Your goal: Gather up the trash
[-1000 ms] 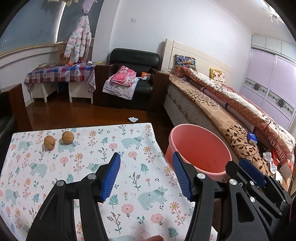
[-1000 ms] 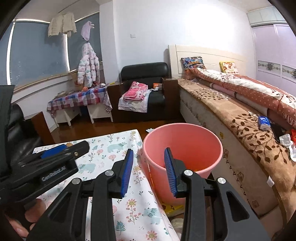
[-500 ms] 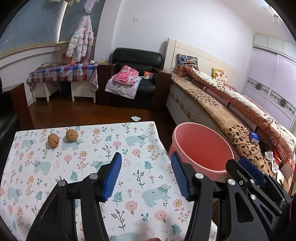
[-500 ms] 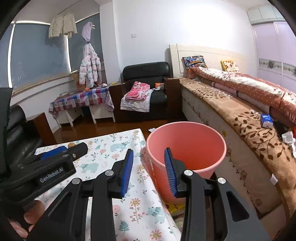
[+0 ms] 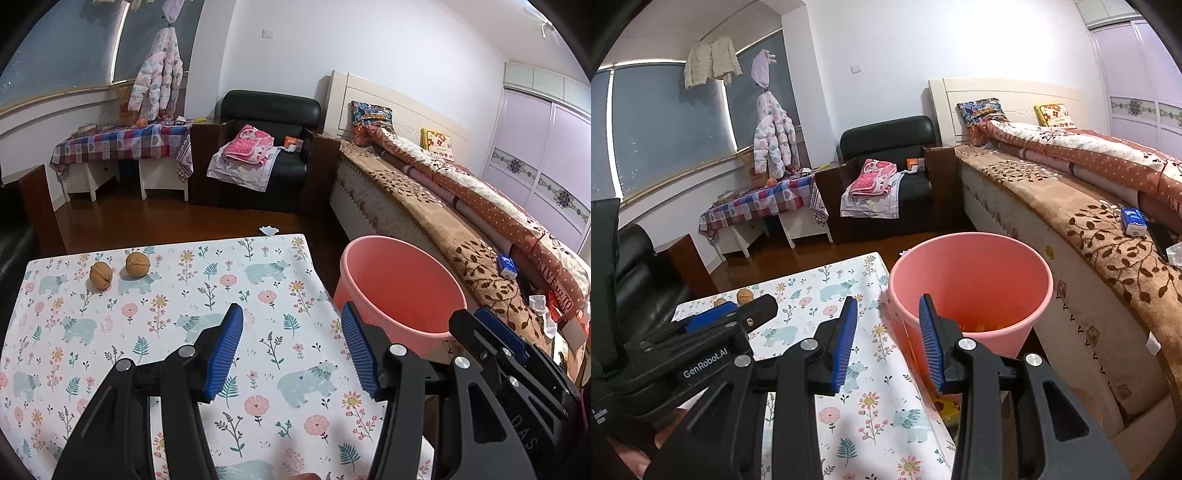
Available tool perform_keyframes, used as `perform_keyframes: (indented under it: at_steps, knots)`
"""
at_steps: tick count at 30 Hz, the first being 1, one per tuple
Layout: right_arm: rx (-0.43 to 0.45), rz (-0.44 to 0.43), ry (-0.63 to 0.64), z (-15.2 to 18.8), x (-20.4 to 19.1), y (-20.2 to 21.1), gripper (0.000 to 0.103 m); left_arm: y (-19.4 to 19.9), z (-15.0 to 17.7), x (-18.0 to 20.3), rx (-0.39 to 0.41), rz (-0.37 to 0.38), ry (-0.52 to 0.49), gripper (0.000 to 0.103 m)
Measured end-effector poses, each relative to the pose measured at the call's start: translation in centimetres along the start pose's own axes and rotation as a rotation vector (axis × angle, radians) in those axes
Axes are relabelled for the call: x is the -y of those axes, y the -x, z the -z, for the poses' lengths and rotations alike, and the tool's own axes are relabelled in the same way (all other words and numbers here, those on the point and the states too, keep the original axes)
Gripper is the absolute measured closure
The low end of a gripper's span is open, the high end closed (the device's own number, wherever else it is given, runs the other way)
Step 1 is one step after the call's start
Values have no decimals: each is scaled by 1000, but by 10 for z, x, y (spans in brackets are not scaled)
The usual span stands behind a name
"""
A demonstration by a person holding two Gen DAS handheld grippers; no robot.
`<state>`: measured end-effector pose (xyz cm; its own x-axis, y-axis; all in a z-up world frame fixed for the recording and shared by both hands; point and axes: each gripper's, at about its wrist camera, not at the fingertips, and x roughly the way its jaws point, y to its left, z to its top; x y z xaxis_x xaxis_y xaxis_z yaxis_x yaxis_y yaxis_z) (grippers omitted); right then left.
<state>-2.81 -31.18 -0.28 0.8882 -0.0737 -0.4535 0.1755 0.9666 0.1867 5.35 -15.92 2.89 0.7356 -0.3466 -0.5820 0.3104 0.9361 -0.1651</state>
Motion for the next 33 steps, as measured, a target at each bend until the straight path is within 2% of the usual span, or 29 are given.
perform_keyframes:
  at_steps: [10,14,33]
  knots:
    - [-6,-22,-16,-2,3,-1,67,-3,3,3,2,1,-7,49]
    - [-1,-28,-19,-3,4,0,59,-2,3,3,4,0,-10,49]
    - [4,-18,-24,-4,1,4,59,2,2,5,10,-2,-17,49]
